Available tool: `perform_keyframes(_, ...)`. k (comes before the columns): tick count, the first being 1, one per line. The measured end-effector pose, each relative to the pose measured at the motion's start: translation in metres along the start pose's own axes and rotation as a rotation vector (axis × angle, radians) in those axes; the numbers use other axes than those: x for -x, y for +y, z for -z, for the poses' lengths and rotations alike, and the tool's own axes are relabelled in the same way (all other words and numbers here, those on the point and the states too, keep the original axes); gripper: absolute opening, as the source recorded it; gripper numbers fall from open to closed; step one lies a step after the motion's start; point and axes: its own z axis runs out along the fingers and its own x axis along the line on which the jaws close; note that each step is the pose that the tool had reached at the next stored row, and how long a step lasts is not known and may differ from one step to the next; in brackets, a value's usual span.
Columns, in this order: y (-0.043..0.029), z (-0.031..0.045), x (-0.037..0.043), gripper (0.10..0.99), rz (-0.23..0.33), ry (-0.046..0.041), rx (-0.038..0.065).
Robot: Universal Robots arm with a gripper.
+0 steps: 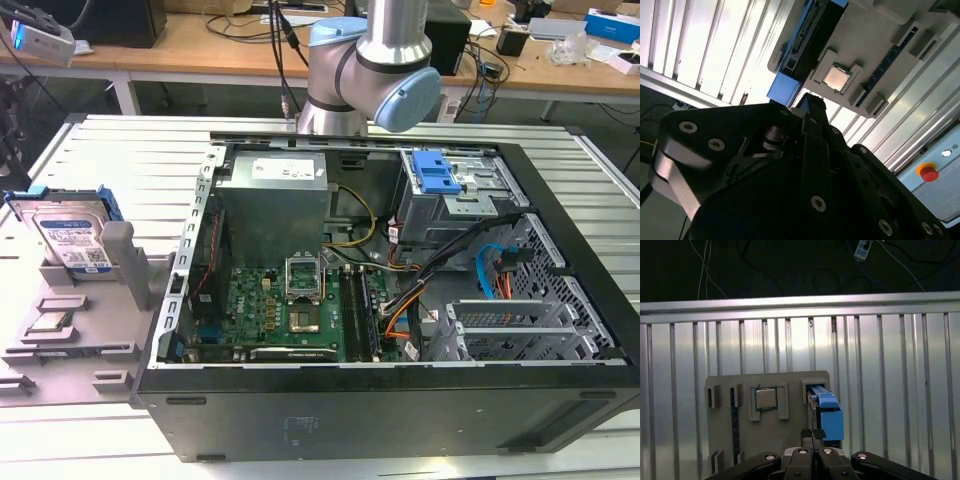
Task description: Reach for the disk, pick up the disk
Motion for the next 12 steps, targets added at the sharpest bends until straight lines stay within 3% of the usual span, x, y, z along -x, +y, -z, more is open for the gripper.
perform_keyframes(2,0.0000,0.0000,0.0000,0.114,0.000,0.0000,0.000)
perform_keyframes(3,0.0000,0.0000,0.0000,0.169,0.000,-0.0001,0.000)
perform_keyframes(4,0.0000,0.0000,0.0000,0.298,0.000,-0.0001,0.000)
perform_keyframes(7,0.0000,0.0000,0.0000,0.482,0.000,-0.0001,0.000)
perform_keyframes(10,0.0000,-0.0001,0.0001,0.482,0.000,-0.0002,0.000)
perform_keyframes(12,0.0002,0.0000,0.0045,0.482,0.000,0.0001,0.000)
